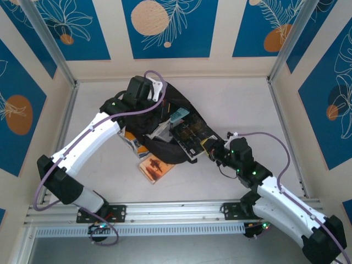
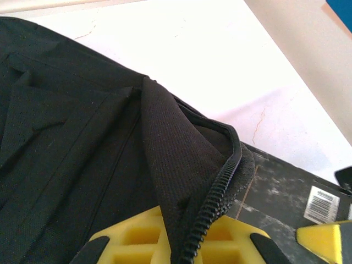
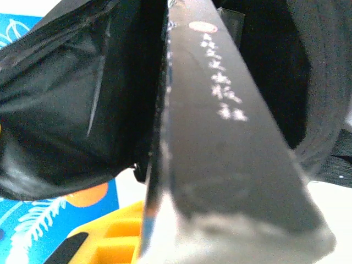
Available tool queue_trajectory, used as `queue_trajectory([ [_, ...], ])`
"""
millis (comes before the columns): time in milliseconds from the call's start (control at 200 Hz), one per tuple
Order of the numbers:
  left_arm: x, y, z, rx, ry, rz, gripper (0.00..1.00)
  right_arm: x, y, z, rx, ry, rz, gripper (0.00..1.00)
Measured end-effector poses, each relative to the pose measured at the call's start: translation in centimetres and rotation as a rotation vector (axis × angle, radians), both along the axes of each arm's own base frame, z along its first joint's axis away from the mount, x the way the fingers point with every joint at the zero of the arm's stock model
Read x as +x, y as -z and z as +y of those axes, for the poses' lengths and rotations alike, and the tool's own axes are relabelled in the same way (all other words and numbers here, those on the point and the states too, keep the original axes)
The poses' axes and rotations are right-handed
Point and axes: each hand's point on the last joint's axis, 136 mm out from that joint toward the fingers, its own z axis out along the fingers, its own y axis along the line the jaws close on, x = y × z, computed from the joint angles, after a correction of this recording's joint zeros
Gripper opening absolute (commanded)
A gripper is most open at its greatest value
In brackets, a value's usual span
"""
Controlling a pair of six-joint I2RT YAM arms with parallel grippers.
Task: Pack books, pencil case, and school supplies into a backpack
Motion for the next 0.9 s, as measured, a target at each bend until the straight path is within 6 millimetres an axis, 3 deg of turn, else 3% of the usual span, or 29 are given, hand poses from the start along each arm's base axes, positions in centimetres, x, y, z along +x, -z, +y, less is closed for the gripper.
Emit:
queue_trajectory([
  [255,0.0,-0.2,-0.1,-0.002,0.005,-0.004,0.0,2.0,0.3,2.0,0.098,-0.008,0.087,0.0],
  [480,-0.1,-0.3,-0.2,0.007,0.026,-0.019,0.0,3.8,-4.2,3.9,0.171,-0.045,0.021,0.0],
  [555,0.0,-0.5,-0.2,0.009,0.033,-0.03,0.0,4.3,-4.8,4.3,0.181,-0.053,0.015,0.0],
  [695,0.0,-0.5,-0.3,0.009,0.04,-0.035,0.0,5.0,-4.2,5.1,0.173,-0.064,0.034,0.0],
  [900,-0.2,-0.6,-0.5,-0.002,0.057,-0.031,0.0,6.3,-1.6,7.2,0.129,-0.091,0.076,0.0],
])
